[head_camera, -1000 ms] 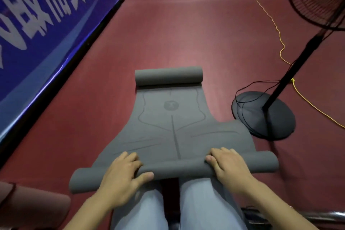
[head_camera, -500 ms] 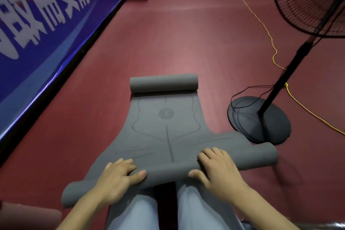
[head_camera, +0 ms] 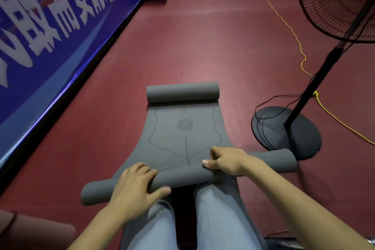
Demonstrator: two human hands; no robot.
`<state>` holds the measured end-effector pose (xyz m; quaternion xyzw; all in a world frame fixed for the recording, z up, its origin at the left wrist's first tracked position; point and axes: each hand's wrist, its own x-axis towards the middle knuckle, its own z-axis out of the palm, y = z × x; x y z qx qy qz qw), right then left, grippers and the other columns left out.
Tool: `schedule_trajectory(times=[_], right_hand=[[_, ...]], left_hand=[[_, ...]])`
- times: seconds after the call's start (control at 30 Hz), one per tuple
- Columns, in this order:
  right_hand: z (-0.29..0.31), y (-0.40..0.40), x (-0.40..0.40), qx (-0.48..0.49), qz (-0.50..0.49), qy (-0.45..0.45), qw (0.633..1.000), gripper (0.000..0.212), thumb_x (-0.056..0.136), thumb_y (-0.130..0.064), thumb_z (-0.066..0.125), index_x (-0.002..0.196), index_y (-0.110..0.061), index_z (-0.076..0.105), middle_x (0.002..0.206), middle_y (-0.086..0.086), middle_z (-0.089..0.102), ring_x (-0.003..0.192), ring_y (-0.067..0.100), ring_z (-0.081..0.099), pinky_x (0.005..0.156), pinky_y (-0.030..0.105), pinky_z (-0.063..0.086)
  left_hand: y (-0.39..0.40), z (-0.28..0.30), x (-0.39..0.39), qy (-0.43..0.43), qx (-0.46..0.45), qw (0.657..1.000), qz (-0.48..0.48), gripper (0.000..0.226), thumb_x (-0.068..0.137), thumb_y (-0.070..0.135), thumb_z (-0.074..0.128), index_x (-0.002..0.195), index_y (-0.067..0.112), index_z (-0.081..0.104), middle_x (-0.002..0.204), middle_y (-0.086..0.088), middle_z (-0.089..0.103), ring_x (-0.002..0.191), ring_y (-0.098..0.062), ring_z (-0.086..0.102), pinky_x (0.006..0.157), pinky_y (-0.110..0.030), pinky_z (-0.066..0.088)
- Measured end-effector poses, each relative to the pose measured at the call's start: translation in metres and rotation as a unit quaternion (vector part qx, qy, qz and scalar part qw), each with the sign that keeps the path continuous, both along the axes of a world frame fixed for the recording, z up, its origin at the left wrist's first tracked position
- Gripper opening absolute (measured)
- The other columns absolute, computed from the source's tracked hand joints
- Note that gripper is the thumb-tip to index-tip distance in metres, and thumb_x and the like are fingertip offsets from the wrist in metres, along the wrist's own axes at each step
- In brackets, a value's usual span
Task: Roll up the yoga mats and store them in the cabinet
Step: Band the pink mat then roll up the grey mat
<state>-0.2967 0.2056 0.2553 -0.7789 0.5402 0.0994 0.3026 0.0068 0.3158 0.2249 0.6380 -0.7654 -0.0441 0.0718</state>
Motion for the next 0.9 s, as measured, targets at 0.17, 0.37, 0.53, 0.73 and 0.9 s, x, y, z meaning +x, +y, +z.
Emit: schedule_trajectory(times=[0.17,0.37,0.53,0.73,0.9], right_hand=[[-0.005,0.018,0.006,-0.103,0.019,-0.044,0.993,0.036,0.097,-0.059,0.047,0.091,-0.024,0.043,0.101,0.0,0.065,0.095,0.029,0.059,0.079,0.041,0.043],[-0.004,0.047,0.025,-0.248,0.11,0.111,0.956,0.077,0.071,-0.085,0.033,0.108,-0.019,0.048,0.115,0.008,0.065,0.109,0.032,0.06,0.09,0.042,0.039],[-0.02,0.052,0.028,-0.274,0.044,0.097,0.956,0.073,0.066,-0.073,0.067,0.113,-0.019,0.05,0.114,0.004,0.062,0.108,0.03,0.057,0.092,0.043,0.038],[-0.017,0.077,0.003,-0.321,0.071,0.058,0.943,0.067,0.045,-0.06,0.086,0.088,-0.02,0.055,0.077,-0.002,0.062,0.071,0.025,0.062,0.064,0.038,0.046],[-0.02,0.141,-0.019,-0.339,0.086,0.014,0.937,0.064,0.039,-0.054,0.084,0.084,-0.022,0.054,0.072,-0.005,0.056,0.064,0.023,0.057,0.059,0.036,0.046]], left_hand=[[0.013,-0.031,-0.016,-0.034,-0.059,0.997,0.042,0.069,0.054,0.045,0.073,0.115,0.012,0.066,0.104,-0.001,0.065,0.094,-0.027,0.064,0.095,-0.036,0.038],[-0.008,-0.026,-0.022,-0.071,0.009,0.995,0.069,0.063,0.035,0.057,0.083,0.082,0.024,0.056,0.075,0.007,0.055,0.07,-0.023,0.06,0.069,-0.037,0.046],[-0.029,-0.012,-0.025,-0.111,0.075,0.985,0.105,0.037,0.067,0.043,0.075,0.097,0.028,0.059,0.098,0.006,0.069,0.096,-0.021,0.066,0.083,-0.036,0.041],[0.003,0.011,-0.029,-0.088,0.047,0.992,0.073,0.032,0.055,0.026,0.07,0.086,0.027,0.061,0.083,0.005,0.069,0.082,-0.023,0.066,0.07,-0.034,0.036],[0.064,0.011,-0.039,-0.102,0.048,0.994,-0.007,0.043,0.029,0.028,0.075,0.066,0.028,0.054,0.06,0.009,0.057,0.057,-0.02,0.061,0.056,-0.032,0.035]])
